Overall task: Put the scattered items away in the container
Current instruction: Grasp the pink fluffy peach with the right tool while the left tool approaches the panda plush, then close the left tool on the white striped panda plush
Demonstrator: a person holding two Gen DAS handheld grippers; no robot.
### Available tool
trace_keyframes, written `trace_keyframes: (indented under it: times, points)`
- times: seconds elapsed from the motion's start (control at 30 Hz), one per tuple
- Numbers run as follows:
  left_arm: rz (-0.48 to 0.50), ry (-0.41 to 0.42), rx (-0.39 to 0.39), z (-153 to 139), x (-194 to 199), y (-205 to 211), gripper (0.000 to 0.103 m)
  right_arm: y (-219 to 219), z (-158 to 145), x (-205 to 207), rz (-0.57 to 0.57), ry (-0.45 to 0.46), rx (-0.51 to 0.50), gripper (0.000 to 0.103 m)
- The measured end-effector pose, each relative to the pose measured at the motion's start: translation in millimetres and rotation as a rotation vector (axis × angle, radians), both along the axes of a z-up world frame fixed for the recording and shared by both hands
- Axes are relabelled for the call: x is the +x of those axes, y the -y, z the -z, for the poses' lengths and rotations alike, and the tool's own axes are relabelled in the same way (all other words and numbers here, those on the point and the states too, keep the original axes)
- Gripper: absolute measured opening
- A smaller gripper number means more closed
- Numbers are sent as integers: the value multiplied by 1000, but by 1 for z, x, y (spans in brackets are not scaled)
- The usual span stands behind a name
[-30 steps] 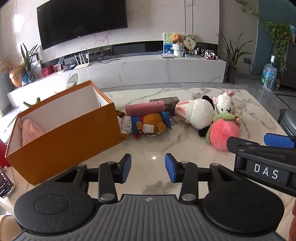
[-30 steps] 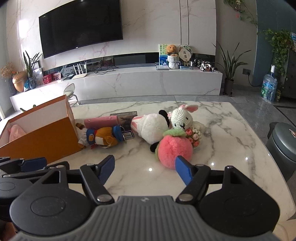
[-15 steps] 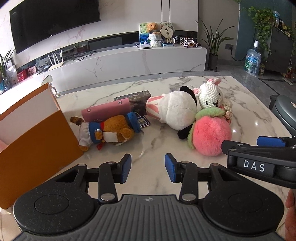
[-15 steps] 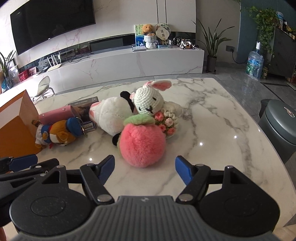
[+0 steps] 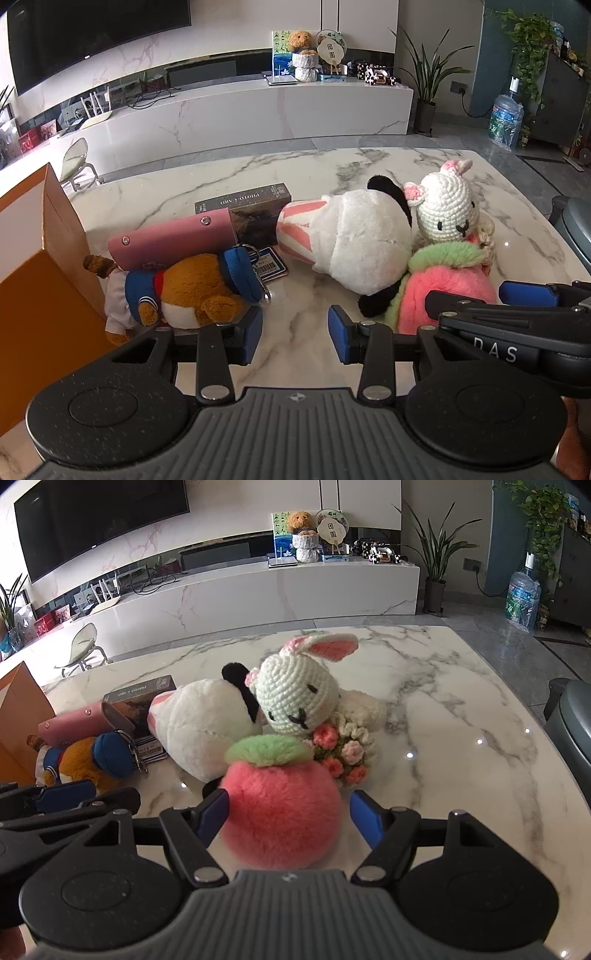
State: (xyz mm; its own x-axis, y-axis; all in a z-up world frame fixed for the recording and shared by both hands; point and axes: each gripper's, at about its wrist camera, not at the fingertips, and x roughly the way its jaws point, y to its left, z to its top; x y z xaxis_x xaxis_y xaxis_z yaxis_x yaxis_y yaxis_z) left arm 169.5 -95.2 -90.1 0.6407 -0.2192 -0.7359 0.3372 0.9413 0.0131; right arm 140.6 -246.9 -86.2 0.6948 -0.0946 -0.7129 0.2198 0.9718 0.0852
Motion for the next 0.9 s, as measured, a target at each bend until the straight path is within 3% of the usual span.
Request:
trace_keyframes:
  times: [0.23, 0.47, 0.83, 0.9]
  points:
    - [-6, -27, -9, 6, 9, 1, 46, 4, 23, 15, 9, -37, 55, 74]
    - [-10, -36, -15, 10, 10, 2, 46, -3, 34, 16, -35, -34, 50, 51]
    - [1, 0, -47, -2, -1, -5, 47, -3, 22, 3, -70, -37, 28, 47]
    - [8, 4, -56, -5, 1, -1, 52, -1, 19, -1, -76, -40, 16, 47]
